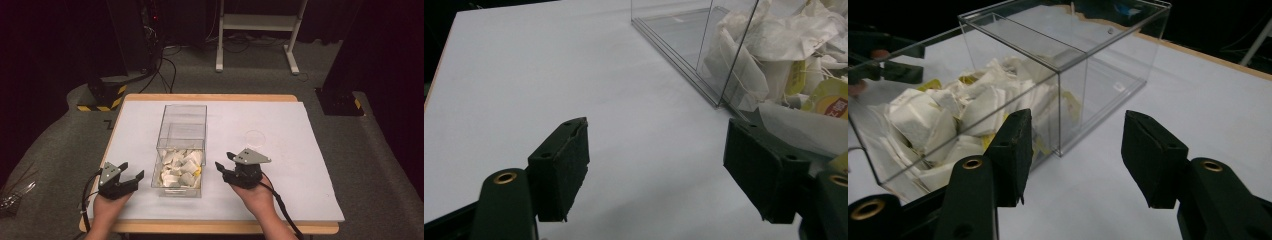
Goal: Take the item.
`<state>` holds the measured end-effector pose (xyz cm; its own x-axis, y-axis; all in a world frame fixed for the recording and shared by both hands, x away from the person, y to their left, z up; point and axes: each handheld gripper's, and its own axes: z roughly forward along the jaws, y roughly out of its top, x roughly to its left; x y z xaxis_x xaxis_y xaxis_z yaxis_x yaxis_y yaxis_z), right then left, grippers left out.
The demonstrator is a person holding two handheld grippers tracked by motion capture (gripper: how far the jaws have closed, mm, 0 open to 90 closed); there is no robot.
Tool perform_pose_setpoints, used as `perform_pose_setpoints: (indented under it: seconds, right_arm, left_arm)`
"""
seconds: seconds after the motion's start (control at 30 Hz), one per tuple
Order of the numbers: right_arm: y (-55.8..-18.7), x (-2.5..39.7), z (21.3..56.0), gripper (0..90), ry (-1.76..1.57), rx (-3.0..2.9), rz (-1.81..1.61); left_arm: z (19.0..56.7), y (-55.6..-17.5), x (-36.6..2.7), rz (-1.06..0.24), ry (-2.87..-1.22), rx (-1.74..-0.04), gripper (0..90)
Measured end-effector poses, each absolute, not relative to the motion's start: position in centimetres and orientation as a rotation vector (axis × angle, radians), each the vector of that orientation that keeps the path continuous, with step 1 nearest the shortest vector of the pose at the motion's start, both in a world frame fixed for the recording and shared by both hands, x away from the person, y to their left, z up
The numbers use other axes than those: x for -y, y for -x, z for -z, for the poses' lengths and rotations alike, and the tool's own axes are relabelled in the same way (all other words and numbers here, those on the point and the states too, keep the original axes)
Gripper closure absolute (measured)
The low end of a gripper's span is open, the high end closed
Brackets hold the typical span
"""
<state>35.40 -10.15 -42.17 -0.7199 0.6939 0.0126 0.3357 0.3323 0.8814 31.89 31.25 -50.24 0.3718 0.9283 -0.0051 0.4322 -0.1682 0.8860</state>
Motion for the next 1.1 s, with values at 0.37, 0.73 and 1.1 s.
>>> perform_pose_setpoints:
  seconds: [0.37,0.73,1.1]
  right_arm:
    - [-34.9,7.3,41.5,45.7,-0.863,-2.296,-1.406]
    - [-34.4,4.3,41.8,43.4,-0.809,-2.393,-1.405]
    - [-34.0,2.3,42.5,55.2,-0.769,-2.458,-1.35]
  left_arm:
    - [50.2,-32.0,-31.3,-0.709,-1.766,-1.194,26.6]
    - [50.3,-31.7,-31.2,-0.719,-1.764,-1.191,26.2]
    - [50.3,-31.8,-31.2,-0.709,-1.775,-1.19,26.3]
